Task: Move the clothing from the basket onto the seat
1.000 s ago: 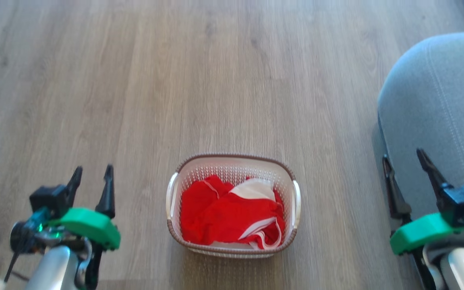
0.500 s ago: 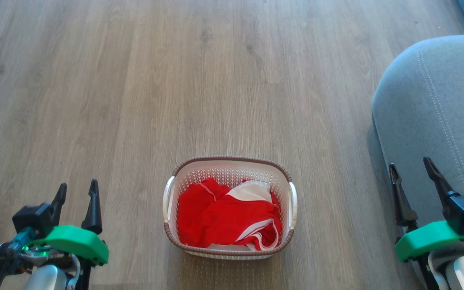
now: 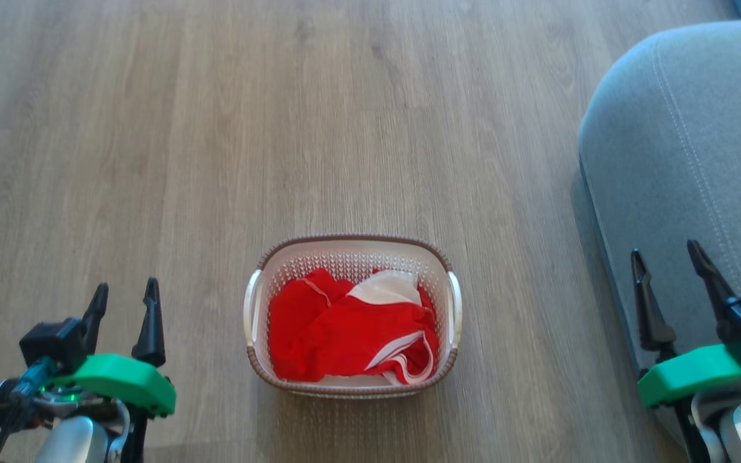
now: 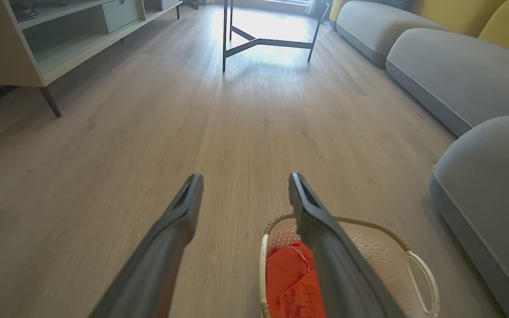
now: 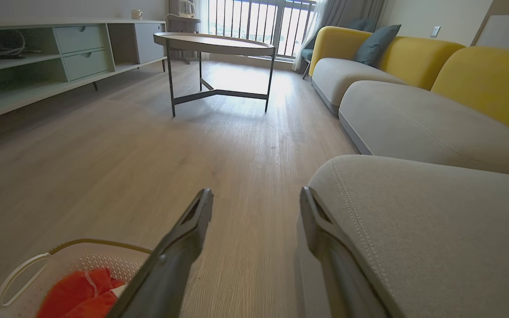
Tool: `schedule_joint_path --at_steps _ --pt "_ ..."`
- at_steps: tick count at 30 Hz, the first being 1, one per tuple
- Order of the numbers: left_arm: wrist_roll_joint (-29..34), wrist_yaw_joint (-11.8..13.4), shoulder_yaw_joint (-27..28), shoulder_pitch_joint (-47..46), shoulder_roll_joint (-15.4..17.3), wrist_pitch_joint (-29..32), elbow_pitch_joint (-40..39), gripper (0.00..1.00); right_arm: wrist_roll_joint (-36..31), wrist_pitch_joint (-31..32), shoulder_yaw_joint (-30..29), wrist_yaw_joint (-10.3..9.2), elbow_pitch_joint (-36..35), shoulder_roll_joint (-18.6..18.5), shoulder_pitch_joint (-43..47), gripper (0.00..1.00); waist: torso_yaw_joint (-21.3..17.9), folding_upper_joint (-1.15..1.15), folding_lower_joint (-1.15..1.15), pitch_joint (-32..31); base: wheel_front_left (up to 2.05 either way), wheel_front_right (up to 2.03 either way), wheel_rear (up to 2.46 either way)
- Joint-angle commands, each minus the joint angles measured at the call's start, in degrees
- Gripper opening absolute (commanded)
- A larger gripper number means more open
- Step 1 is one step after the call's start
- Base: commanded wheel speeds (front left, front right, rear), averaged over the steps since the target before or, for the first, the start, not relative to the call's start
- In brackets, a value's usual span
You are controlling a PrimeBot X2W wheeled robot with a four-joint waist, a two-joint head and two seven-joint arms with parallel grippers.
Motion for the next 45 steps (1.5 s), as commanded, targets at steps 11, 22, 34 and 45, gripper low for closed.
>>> schedule_joint_path --at_steps 11,22,34,45 --pt "1.7 -0.7 0.2 -10.2 1.3 1.0 -4.9 1.00 -1.0 -0.3 -1.5 0.40 -5.3 0.2 -6.3 1.00 -1.9 0.00 0.01 11.1 0.00 0.00 0.00" --pt "5.5 -3.1 -6.6 -23.3 0.1 4.6 -4.5 1.00 -2.0 -0.3 -4.2 0.40 -9.0 3.4 -12.8 1.00 -3.6 0.00 0.01 26.0 0.00 0.00 0.00" --pt "9.7 -6.2 -16.9 -37.4 -0.7 11.6 6.4 1.00 -2.2 -0.3 -3.9 0.40 -11.0 6.8 -19.3 1.00 -8.3 0.00 0.01 38.0 0.00 0.00 0.00" --pt "10.2 -6.8 -21.1 -44.8 0.5 16.6 17.6 1.00 -2.1 -0.3 -2.8 0.40 -11.9 9.5 -21.6 1.00 -12.2 0.00 0.01 44.6 0.00 0.00 0.00"
